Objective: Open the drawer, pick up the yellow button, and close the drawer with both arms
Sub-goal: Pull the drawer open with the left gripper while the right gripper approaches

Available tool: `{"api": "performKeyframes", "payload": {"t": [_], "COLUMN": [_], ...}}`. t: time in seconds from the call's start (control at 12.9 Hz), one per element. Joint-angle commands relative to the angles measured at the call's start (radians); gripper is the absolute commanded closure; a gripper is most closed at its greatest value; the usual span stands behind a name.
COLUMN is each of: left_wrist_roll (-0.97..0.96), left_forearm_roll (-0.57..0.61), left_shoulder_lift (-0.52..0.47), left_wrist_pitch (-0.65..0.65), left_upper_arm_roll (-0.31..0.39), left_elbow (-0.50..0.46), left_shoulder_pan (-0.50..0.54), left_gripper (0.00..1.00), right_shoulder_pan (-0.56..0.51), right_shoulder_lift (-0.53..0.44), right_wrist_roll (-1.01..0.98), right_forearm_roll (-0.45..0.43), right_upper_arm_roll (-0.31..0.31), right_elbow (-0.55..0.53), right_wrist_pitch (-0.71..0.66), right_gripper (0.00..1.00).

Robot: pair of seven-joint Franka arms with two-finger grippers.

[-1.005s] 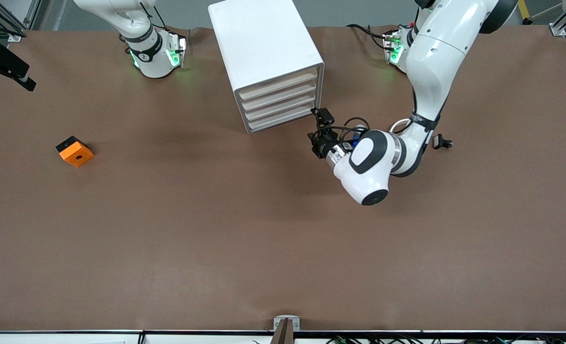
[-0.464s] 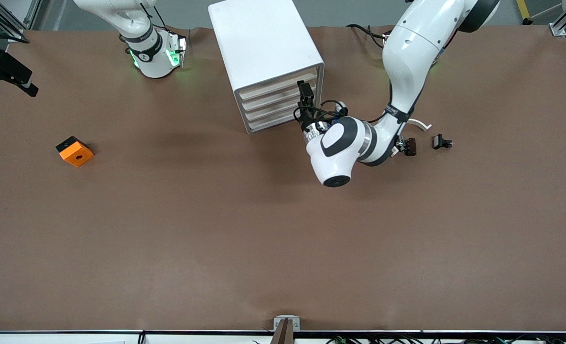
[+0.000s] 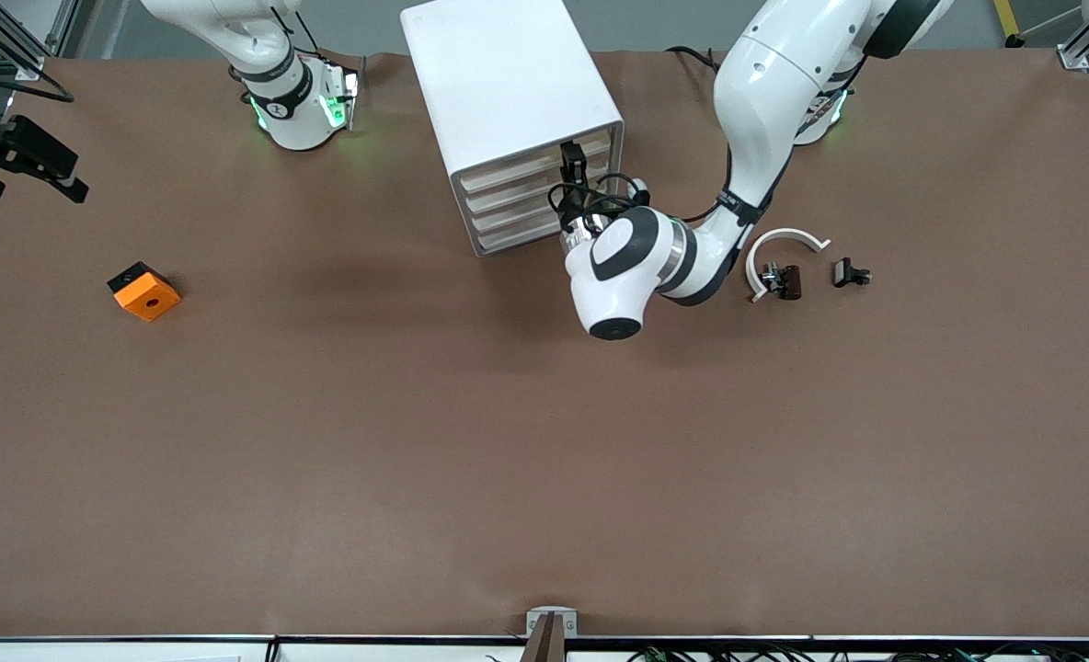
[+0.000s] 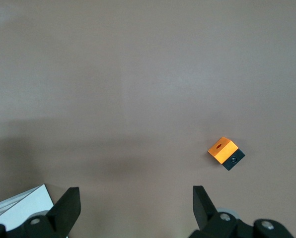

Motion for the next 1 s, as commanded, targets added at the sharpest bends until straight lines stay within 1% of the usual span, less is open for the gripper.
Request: {"api": "performKeyframes", "payload": {"t": [0.0,0.08,0.15,0.23,0.39,0.7,0.85,0.93], "left_wrist_roll": [-0.006,-0.008,-0.006,-0.008,-0.003,0.028,0.06,0.064], "left_forearm_roll": [-0.018,-0.018,-0.013,-0.013,-0.014,-0.005,-0.001,-0.001], "left_shoulder_lift": [0.013,0.013,0.012,0.012,0.012,0.016,0.019,0.021], "left_wrist_pitch": [-0.016,-0.016,-0.016,-0.014,-0.008,0.015,0.035,0.047], "left_upper_arm_roll": [0.009,0.011,0.011,0.02,0.035,0.038,0.038,0.05], "left_elbow": [0.015,0.015,0.016,0.016,0.018,0.039,0.045,0.05], "left_shoulder_pan": [-0.031,-0.032,-0.028,-0.023,0.014,0.116,0.173,0.19], "left_gripper": [0.7,0.85,0.95,1.0,1.0,1.0,1.0,1.0], "right_shoulder_pan": [0.03,0.064,0.088,0.116,0.208,0.397,0.498,0.541], "right_shoulder_lift": [0.022,0.02,0.02,0.022,0.022,0.032,0.063,0.086], "right_wrist_roll": [0.04,0.092,0.156,0.235,0.443,0.857,1.049,1.144], "right_forearm_roll": [-0.006,-0.004,-0.006,-0.001,0.0,0.008,0.017,0.028], "right_upper_arm_roll": [-0.002,-0.002,-0.002,-0.002,-0.002,-0.002,-0.002,-0.002], "right_elbow": [0.019,0.019,0.019,0.019,0.019,0.019,0.025,0.028], "right_wrist_pitch": [-0.025,-0.026,-0.026,-0.026,-0.046,-0.055,-0.046,-0.037], "right_gripper": [0.0,0.0,0.0,0.0,0.0,0.0,0.0,0.0]}}
